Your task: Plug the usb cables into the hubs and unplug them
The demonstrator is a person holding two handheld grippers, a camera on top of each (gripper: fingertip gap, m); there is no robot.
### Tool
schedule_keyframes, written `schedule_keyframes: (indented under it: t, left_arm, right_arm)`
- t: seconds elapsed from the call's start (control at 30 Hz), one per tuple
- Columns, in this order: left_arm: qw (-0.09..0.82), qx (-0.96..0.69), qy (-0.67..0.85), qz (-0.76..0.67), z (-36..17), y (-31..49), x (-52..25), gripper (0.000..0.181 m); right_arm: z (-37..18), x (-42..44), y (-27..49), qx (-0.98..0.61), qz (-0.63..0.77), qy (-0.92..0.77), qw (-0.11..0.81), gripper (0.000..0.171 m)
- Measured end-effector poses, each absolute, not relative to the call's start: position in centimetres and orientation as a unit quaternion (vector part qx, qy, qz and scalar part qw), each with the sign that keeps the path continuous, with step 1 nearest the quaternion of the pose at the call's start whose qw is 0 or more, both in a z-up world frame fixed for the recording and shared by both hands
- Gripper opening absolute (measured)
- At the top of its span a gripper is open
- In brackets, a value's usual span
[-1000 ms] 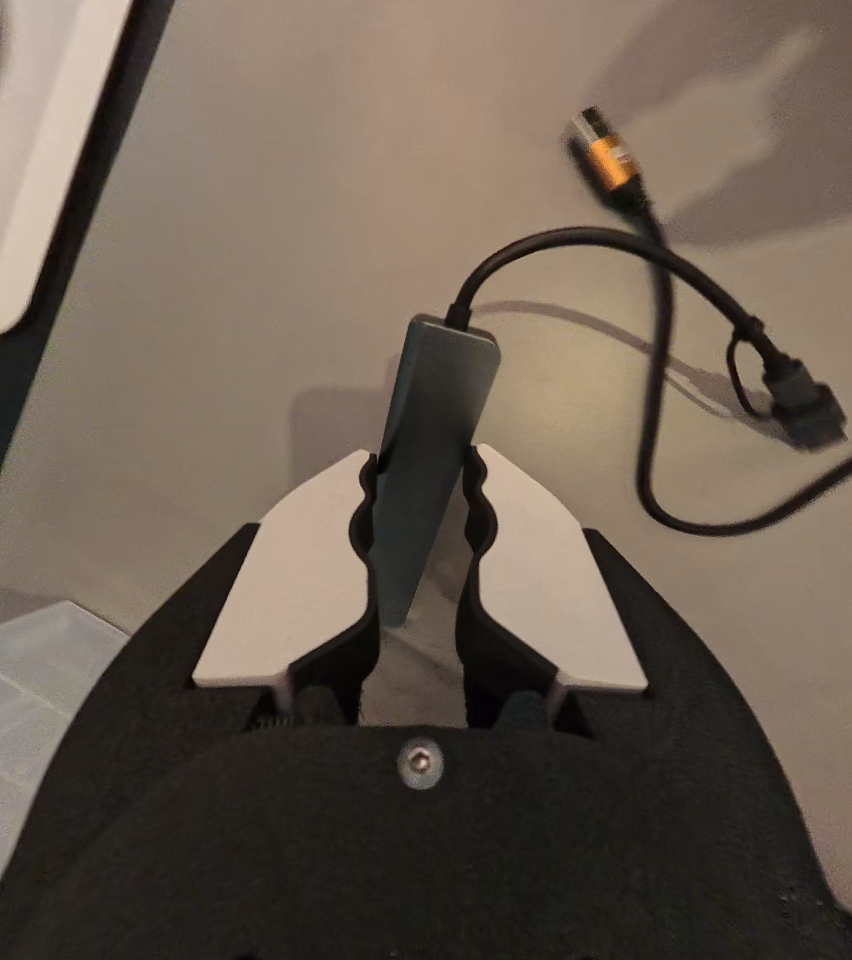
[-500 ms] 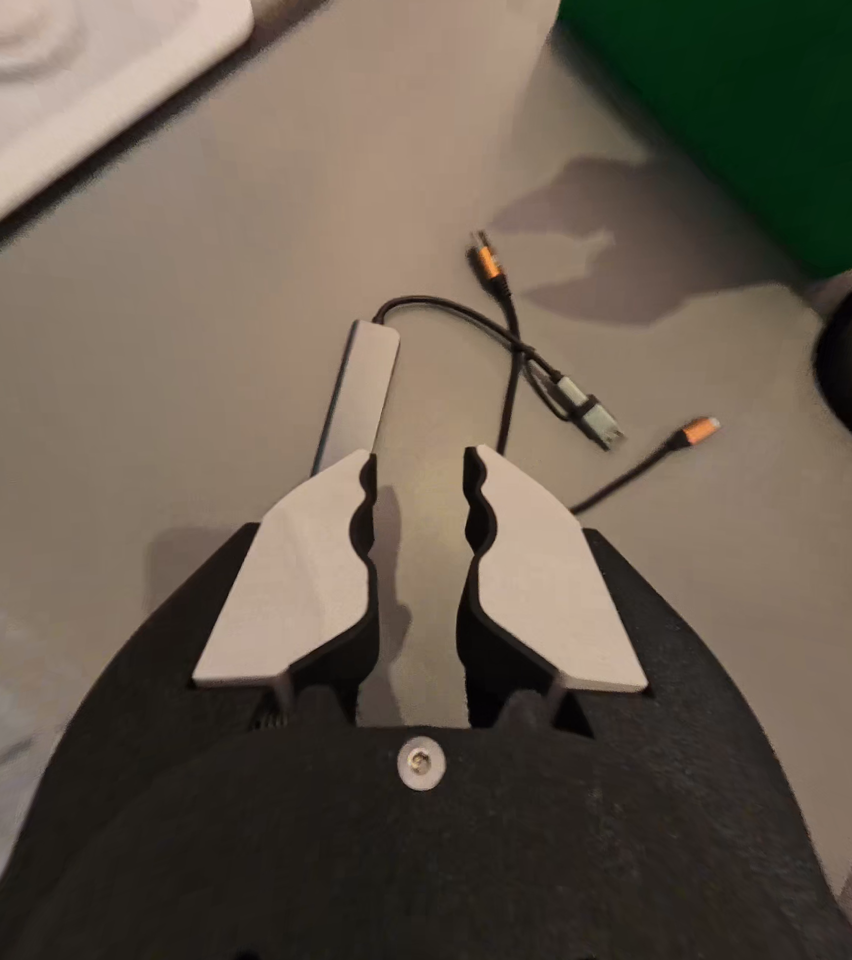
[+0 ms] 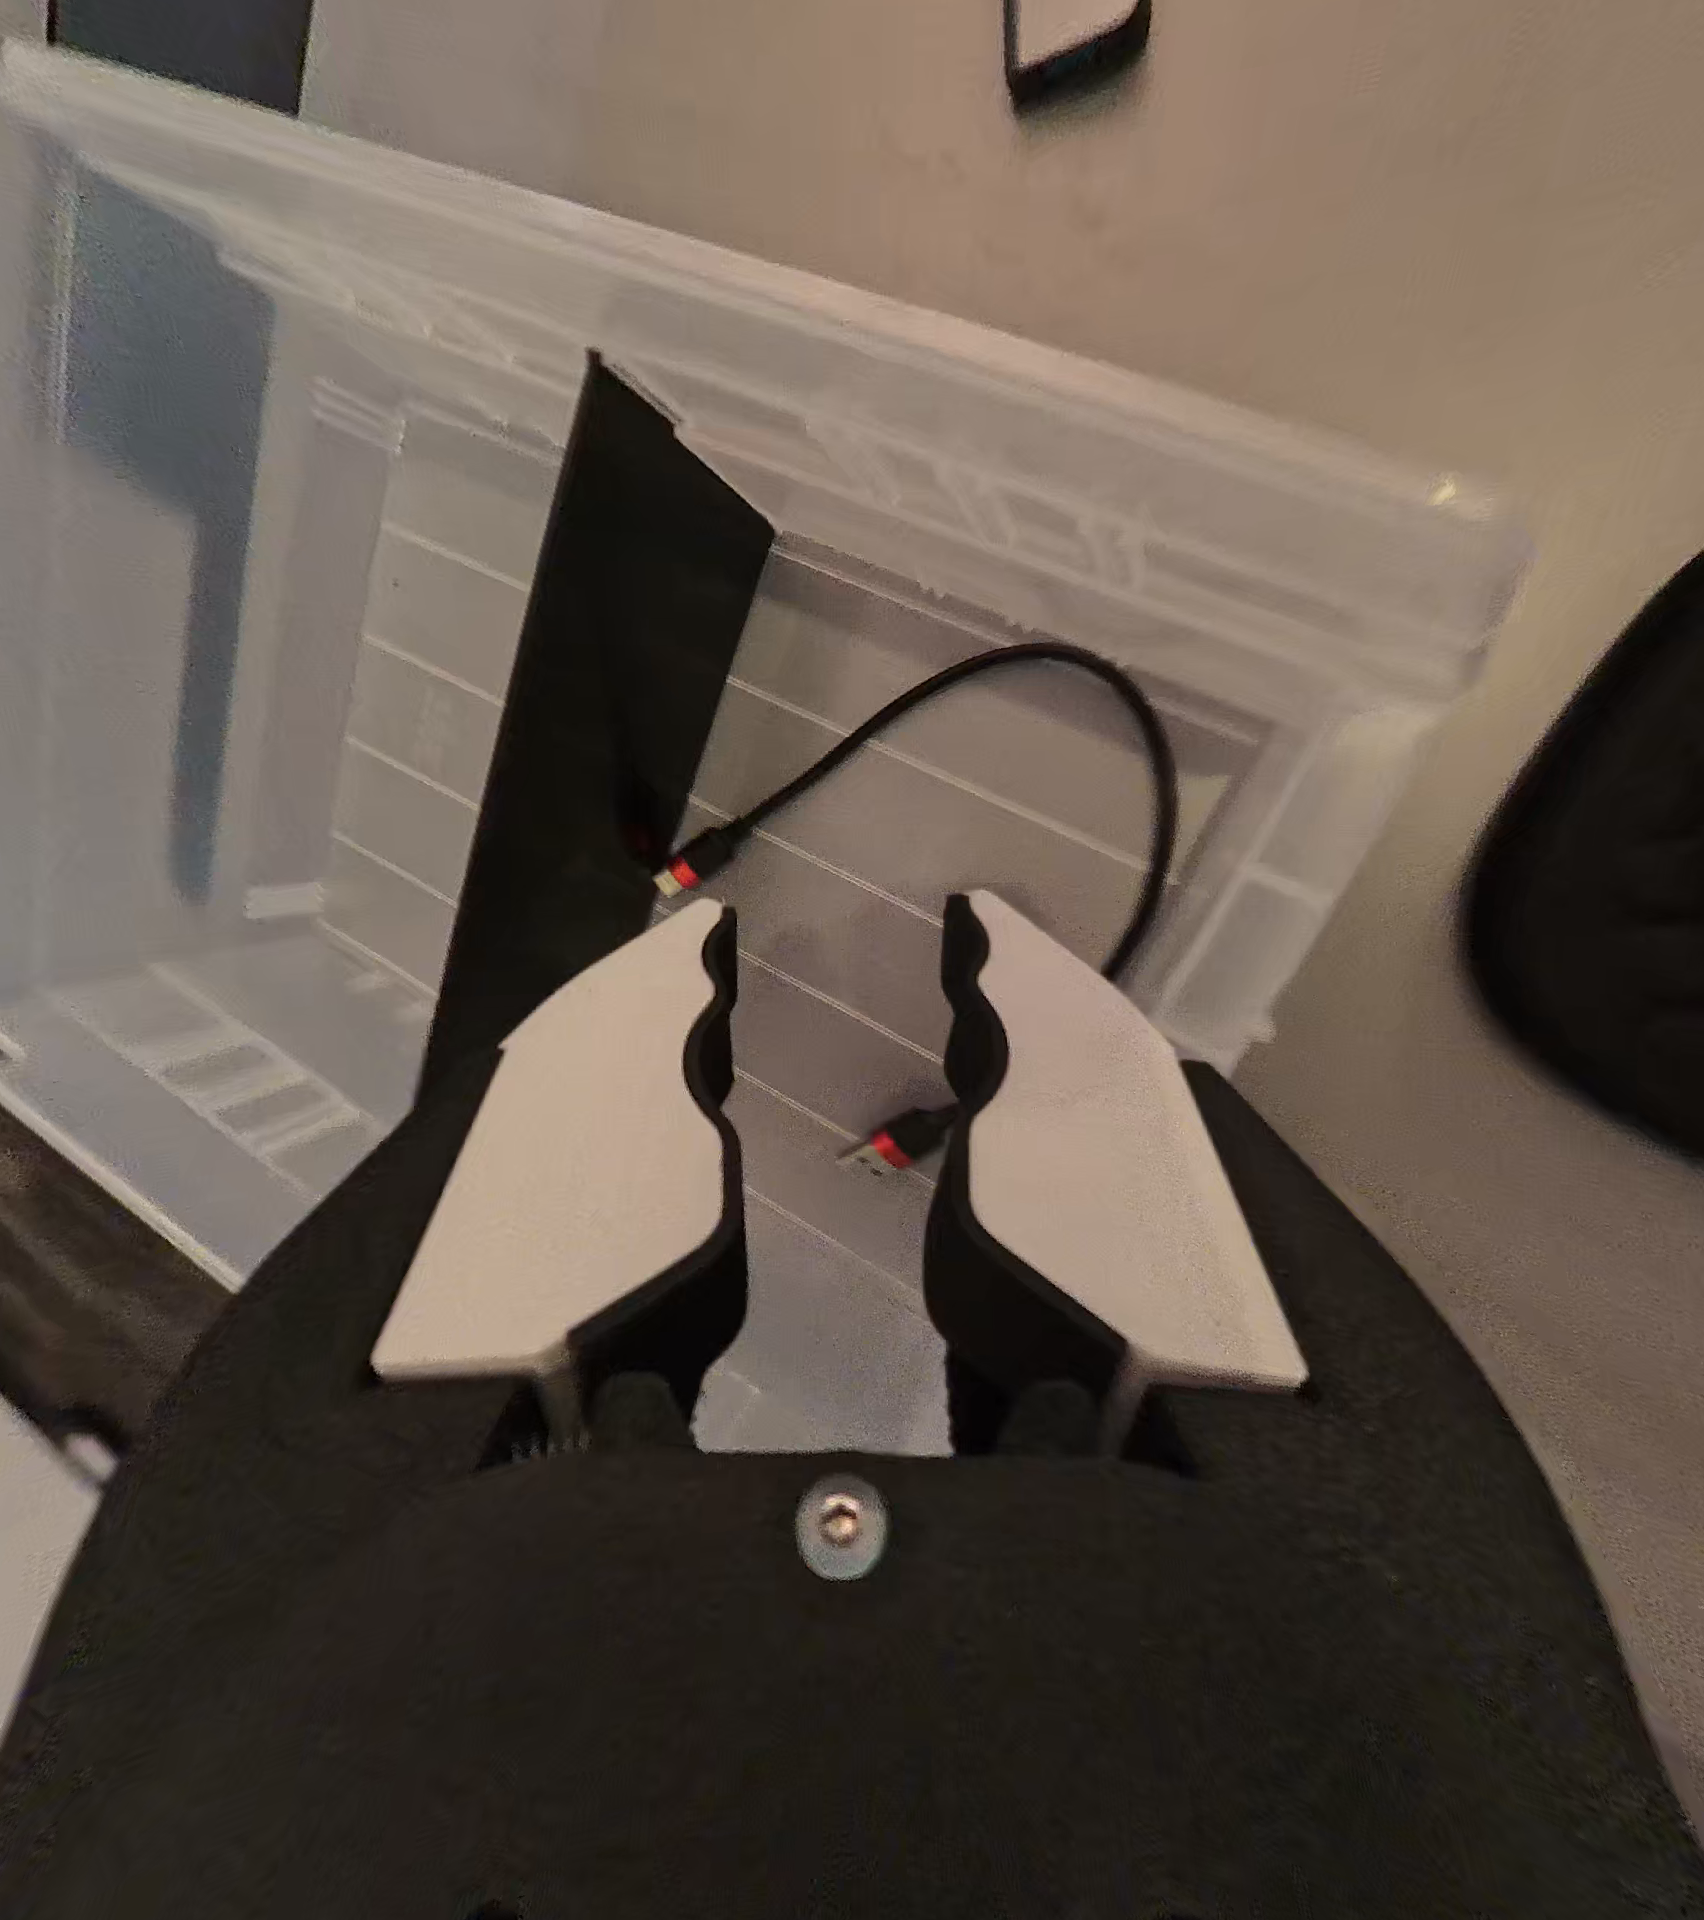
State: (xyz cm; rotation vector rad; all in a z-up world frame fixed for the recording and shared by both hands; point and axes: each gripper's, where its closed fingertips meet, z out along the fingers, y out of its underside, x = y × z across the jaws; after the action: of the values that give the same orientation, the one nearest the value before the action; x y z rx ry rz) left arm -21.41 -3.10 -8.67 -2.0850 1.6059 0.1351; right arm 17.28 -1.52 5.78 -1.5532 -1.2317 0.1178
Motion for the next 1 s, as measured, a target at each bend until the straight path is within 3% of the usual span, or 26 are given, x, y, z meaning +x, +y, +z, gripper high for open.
schedule_keyframes:
  t: [0.03, 0.13, 0.33, 0.67, 0.87, 1.0]
  left_arm:
    - [0.244, -0.749, 0.613, 0.065, -9.3, -2.6, -21.3, 0.039]
    - [0.204, -0.728, 0.647, 0.1, -11.7, -0.9, -21.6, 0.04]
    - [0.143, -0.727, 0.671, 0.031, -15.0, 0.9, -21.1, 0.038]
    - [0.094, -0.699, 0.708, 0.04, -15.5, 1.1, -22.0, 0.007]
    - [0.047, -0.748, 0.661, 0.039, -15.5, 0.3, -23.4, 0.003]
    - [0.064, -0.76, 0.644, 0.068, -14.3, 0.4, -24.3, 0.002]
  right_arm:
    - [5.3, 17.4, -1.2, -0.658, 0.036, -0.523, 0.541, 0.042]
    - [4.4, 17.6, -0.7, -0.664, 0.015, -0.528, 0.529, 0.042]
    - [2.6, 18.4, -0.3, -0.674, 0.011, -0.542, 0.501, 0.042]
    - [1.1, 19.0, 0.2, -0.688, 0.003, -0.55, 0.474, 0.042]
    - [1.0, 18.9, 0.0, -0.684, 0.009, -0.557, 0.471, 0.042]
    - [1.3, 18.7, -0.2, -0.68, 0.012, -0.558, 0.475, 0.042]
